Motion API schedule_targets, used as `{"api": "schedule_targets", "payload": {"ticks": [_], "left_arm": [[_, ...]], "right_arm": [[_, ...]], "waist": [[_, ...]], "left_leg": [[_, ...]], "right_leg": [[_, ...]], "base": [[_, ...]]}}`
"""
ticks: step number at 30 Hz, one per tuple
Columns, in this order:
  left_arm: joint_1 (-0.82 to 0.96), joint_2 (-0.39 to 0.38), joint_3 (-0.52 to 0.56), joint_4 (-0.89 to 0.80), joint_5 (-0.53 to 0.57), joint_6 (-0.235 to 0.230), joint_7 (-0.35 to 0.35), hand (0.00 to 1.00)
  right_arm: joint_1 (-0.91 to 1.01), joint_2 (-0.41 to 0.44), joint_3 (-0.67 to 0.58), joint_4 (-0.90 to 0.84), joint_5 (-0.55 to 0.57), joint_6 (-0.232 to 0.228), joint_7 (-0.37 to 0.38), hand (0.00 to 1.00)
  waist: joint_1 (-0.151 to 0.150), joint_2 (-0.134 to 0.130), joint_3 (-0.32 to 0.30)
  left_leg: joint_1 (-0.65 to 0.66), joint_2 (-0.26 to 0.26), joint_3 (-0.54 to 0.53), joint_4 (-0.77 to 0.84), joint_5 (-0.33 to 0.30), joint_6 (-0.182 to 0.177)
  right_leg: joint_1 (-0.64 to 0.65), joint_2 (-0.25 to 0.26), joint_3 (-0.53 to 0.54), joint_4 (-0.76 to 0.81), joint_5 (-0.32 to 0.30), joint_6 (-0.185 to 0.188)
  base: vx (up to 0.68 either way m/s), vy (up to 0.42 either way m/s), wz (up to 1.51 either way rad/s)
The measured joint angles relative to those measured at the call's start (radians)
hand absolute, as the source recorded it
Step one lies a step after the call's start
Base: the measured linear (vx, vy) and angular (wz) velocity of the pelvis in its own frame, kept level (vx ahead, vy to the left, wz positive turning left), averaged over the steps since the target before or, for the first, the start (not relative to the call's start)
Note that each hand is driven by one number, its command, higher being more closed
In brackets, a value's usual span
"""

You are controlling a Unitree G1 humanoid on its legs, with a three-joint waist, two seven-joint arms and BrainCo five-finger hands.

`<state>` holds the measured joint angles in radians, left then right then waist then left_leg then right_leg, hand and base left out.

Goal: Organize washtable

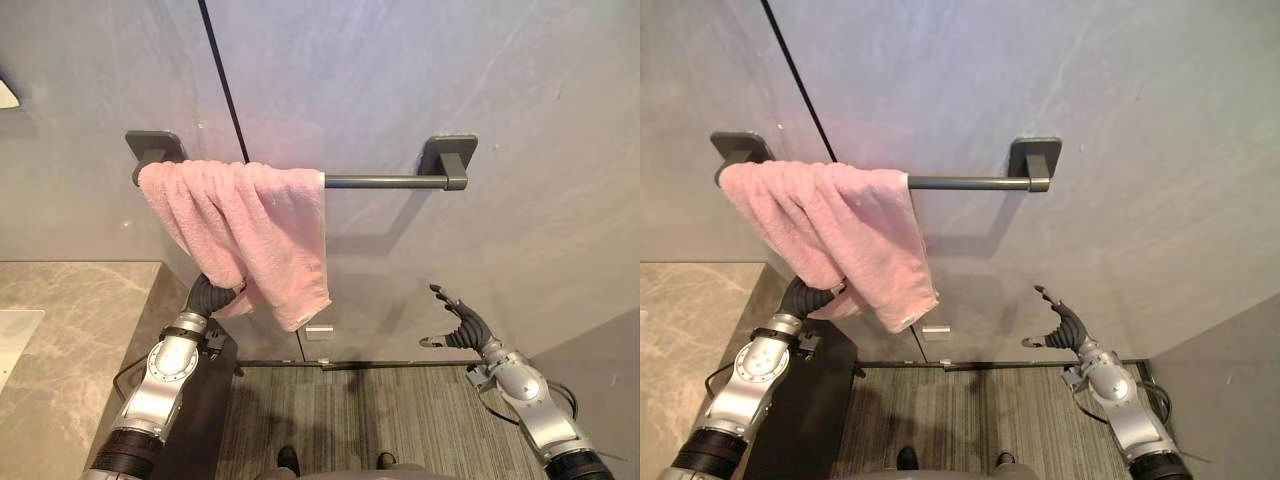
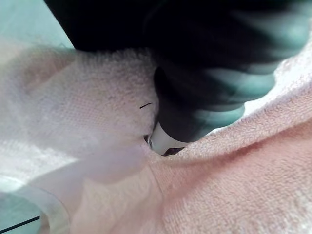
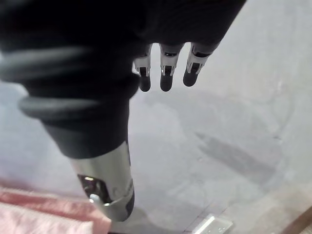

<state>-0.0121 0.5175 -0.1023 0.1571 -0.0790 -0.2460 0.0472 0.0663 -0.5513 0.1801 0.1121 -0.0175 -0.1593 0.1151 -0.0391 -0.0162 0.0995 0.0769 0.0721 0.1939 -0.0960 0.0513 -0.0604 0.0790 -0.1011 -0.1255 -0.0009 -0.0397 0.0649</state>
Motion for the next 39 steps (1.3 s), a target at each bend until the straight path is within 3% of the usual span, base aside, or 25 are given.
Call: {"api": "schedule_targets", "payload": {"ticks": [7,17,36,37,39], "left_arm": [[0.0,-0.011,-0.007,0.0,0.0,0.0,0.001,1.0],[0.0,-0.083,-0.014,0.0,0.002,-0.002,0.028,1.0],[-0.049,-0.114,-0.023,0.001,-0.029,-0.002,0.067,1.0],[-0.055,-0.114,-0.023,0.002,-0.029,-0.002,0.067,1.0],[-0.059,-0.114,-0.025,0.002,-0.03,-0.002,0.067,1.0]], "right_arm": [[-0.086,-0.023,0.108,-0.06,0.126,-0.029,0.042,0.0],[-0.236,0.071,0.121,-0.051,0.208,-0.031,-0.014,0.0],[-0.48,0.199,0.304,0.198,0.277,-0.007,-0.025,0.0],[-0.493,0.203,0.313,0.205,0.282,-0.006,-0.023,1.0],[-0.511,0.212,0.323,0.228,0.282,-0.005,-0.023,1.0]], "waist": [[0.001,-0.006,-0.021],[0.015,-0.003,-0.035],[0.057,-0.003,-0.044],[0.057,-0.003,-0.044],[0.056,-0.003,-0.044]], "left_leg": [[-0.001,0.0,0.0,0.0,0.0,0.001],[-0.011,-0.001,-0.017,0.0,0.005,0.005],[-0.061,0.021,-0.088,-0.007,0.047,-0.009],[-0.066,0.024,-0.09,-0.007,0.05,-0.011],[-0.066,0.028,-0.092,-0.006,0.052,-0.013]], "right_leg": [[-0.011,0.0,0.011,0.012,0.0,0.0],[-0.012,0.0,0.001,0.014,0.0,0.0],[-0.029,0.024,-0.046,0.018,0.008,-0.012],[-0.033,0.027,-0.048,0.016,0.011,-0.017],[-0.032,0.031,-0.049,0.016,0.011,-0.017]], "base": [[-0.02,-0.002,-0.03],[-0.01,-0.002,0.04],[-0.04,-0.009,0.09],[0.0,0.0,0.0],[0.0,0.0,0.0]]}}
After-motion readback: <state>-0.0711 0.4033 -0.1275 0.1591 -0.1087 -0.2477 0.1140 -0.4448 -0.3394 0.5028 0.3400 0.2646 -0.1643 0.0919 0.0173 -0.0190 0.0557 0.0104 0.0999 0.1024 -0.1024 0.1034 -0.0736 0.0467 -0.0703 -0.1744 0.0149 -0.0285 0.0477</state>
